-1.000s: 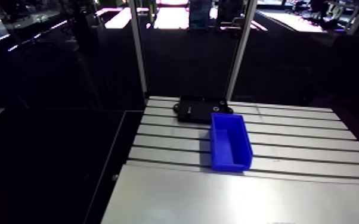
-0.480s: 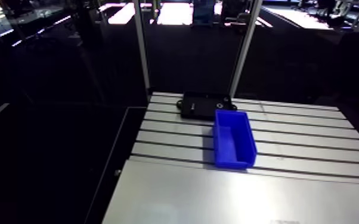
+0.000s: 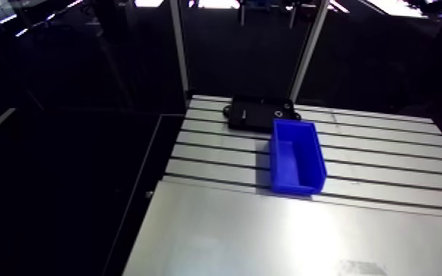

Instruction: Pick up the M10 bolt from the tray and put it into the blue bin.

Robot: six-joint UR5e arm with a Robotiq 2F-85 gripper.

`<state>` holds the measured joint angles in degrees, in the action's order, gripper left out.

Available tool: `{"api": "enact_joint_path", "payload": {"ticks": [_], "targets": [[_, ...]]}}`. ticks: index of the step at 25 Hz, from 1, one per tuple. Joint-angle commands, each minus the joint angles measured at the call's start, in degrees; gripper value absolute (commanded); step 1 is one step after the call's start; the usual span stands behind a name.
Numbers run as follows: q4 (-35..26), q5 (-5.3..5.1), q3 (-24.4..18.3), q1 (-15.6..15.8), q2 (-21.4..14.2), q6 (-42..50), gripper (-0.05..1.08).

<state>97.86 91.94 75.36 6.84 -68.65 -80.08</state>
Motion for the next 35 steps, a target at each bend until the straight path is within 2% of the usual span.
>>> {"api": "enact_joint_path", "payload": {"ticks": [1, 16, 35], "targets": [[3.08, 0.12, 2.73, 0.02, 2.34, 0.42, 0.01], [10.82, 0.12, 6.24, -0.07, 7.62, 0.77, 0.01], [14.77, -0.06, 7.47, -0.07, 13.77, 1.47, 0.04]]}}
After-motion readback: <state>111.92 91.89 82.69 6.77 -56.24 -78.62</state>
